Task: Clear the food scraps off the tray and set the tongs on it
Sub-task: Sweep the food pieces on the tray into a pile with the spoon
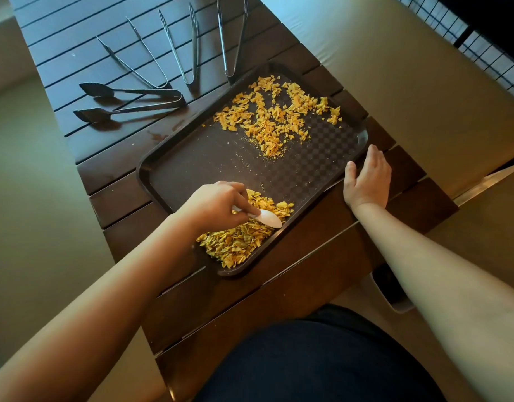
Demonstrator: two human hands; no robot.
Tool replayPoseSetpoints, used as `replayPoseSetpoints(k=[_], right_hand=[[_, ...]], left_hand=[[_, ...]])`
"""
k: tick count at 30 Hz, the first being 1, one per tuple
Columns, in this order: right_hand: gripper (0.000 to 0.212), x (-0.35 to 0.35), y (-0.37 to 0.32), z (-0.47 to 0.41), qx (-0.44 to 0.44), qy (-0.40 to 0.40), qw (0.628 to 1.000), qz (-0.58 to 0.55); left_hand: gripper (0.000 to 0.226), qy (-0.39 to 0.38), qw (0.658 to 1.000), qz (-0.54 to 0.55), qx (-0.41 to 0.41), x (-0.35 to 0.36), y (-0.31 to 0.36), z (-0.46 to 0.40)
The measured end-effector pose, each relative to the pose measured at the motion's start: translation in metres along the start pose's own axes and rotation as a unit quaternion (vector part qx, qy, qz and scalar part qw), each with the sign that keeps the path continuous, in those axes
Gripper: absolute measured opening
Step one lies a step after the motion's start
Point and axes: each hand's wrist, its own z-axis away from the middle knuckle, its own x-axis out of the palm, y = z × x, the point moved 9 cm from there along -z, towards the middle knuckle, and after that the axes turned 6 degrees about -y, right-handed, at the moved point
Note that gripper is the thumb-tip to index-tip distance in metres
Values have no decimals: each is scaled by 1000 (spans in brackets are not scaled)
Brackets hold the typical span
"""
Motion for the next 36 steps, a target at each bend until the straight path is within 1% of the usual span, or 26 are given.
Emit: replayPoseSetpoints(k=[8, 13, 15, 19, 21, 23, 25, 27, 29, 31, 33, 36], right_hand=[[61, 2, -1, 1, -1, -2, 1000, 2], [63, 2, 0, 0, 0, -1, 1000, -4], [62, 1, -1, 1, -1, -2, 1000, -7], [66, 1, -2, 2, 0, -3, 1000, -4], [70, 1, -1, 2, 1, -2, 1000, -3], [71, 1, -1, 1, 3, -3, 1000, -1], [71, 2, -1, 2, 3, -3, 1000, -2], [71, 2, -1, 2, 1, -2, 1000, -5], [69, 2, -1, 2, 1, -3, 1000, -5], [68, 2, -1, 2, 2, -7, 1000, -4], [67, 1, -1, 2, 2, -7, 1000, -3], [65, 1, -1, 2, 4, -10, 1000, -3]], left_hand=[[24, 2, 1000, 7, -17, -8, -10, 3], [27, 66, 996, 33, -48, -22, -7, -17], [29, 72, 995, 34, -56, -19, -2, -27], [31, 35, 996, 51, -64, -2, 2, -39], [26, 20, 996, 58, -62, 2, 1, -38], [20, -6, 997, 46, -57, 5, -2, -36], [19, -36, 997, 27, -56, 7, -5, -32], [20, -47, 997, 19, -57, 5, -8, -29], [23, -28, 997, 45, -59, -2, -8, -29], [25, 20, 993, 92, -73, -15, -9, -34], [27, 70, 985, 131, -89, -28, -9, -43], [32, 123, 968, 183, -118, -40, -12, -57]])
